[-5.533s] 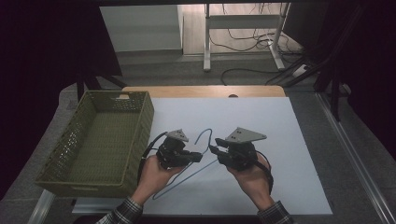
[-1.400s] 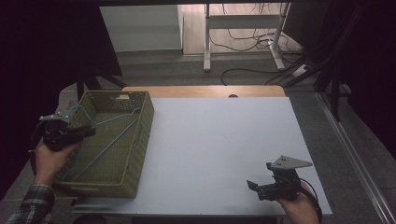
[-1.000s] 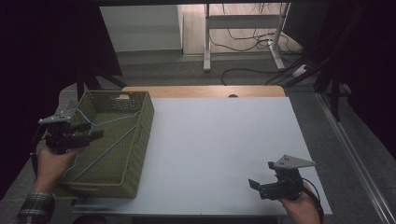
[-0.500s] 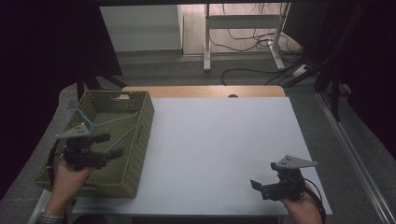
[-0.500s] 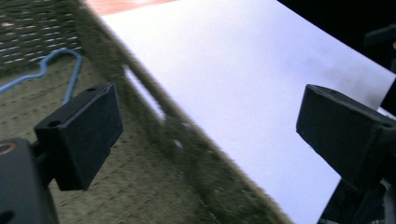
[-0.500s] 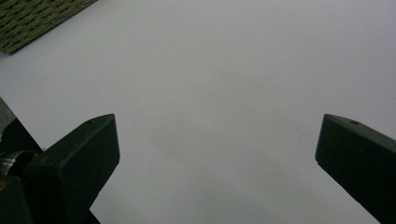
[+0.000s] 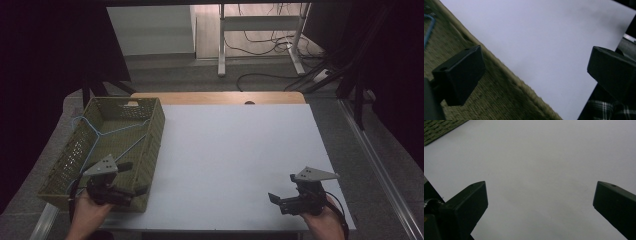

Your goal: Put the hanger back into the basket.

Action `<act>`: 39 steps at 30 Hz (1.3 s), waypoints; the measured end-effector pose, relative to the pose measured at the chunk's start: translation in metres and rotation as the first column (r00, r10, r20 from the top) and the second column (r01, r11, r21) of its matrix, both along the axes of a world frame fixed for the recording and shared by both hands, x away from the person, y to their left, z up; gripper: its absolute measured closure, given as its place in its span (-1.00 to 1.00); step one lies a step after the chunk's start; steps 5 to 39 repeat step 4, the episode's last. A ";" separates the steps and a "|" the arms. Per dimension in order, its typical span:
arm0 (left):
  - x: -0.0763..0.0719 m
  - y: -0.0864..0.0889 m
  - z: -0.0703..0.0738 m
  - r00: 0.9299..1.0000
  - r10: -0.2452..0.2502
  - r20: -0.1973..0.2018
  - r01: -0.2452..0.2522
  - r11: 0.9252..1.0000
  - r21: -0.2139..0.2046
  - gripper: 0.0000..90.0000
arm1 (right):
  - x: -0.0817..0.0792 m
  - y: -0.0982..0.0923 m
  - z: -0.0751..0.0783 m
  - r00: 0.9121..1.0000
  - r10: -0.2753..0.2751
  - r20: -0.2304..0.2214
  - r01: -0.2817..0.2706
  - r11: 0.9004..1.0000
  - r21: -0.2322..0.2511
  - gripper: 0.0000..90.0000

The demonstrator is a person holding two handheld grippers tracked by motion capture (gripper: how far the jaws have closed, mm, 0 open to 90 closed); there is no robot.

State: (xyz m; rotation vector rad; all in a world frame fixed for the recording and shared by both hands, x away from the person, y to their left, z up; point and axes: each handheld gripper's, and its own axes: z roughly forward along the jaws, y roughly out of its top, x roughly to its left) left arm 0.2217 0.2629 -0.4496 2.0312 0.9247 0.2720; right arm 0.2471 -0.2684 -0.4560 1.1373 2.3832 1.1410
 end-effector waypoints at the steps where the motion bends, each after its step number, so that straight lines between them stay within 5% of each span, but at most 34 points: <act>1: -0.002 -0.003 -0.002 1.000 -0.001 0.005 0.000 1.000 0.030 -0.97 | 0.000 0.000 -0.001 1.000 0.001 0.001 -0.001 1.000 -0.005 -1.00; 39: -0.001 -0.003 -0.001 1.000 0.003 0.002 -0.003 1.000 0.023 -0.98 | 0.000 -0.001 -0.001 1.000 0.003 0.005 -0.003 1.000 -0.008 -1.00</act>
